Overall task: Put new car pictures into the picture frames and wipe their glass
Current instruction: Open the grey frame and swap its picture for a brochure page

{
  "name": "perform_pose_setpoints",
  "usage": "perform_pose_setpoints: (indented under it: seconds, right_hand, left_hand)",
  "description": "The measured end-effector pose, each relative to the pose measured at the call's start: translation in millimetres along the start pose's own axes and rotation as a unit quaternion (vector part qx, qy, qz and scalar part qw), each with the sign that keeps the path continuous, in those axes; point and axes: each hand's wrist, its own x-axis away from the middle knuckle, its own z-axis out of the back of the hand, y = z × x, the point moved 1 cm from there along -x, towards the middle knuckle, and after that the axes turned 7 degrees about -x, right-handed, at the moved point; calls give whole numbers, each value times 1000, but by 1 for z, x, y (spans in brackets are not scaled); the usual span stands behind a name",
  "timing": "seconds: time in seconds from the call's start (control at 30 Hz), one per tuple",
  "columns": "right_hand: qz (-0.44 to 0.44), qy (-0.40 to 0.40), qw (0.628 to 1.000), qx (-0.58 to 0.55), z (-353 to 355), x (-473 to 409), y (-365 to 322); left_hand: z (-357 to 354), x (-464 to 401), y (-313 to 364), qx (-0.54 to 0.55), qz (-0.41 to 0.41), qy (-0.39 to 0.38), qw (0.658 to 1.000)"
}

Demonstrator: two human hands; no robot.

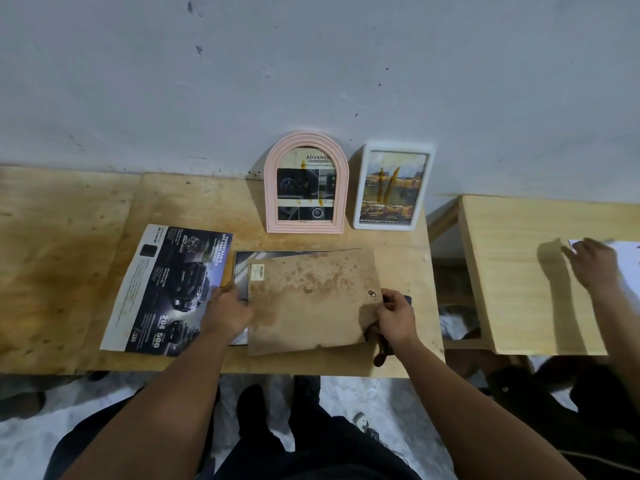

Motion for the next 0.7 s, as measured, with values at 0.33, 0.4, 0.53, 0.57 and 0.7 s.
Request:
perform_pose_setpoints:
  seconds: [0.33,0.4,0.53,0.57,0.7]
  right_hand:
    - [-79,-31,979,-184,8,18,-7]
    - [-74,-51,977,-194,-8,20,-16]
    - [-48,-106,979,-164,-61,27,-44]
    - [-38,-120,980,-154,-78,31,-53]
    - [17,-206,975,-74,-151,36,-86]
  left_hand:
    - [24,34,-3,243,-40,16,969]
    - [34,37,-12,272,-37,39,961]
    - [63,37,-48,391,55,95,914]
    - [72,33,-61,411,73,105,903]
    - [111,9,-111,437,121,114,884]
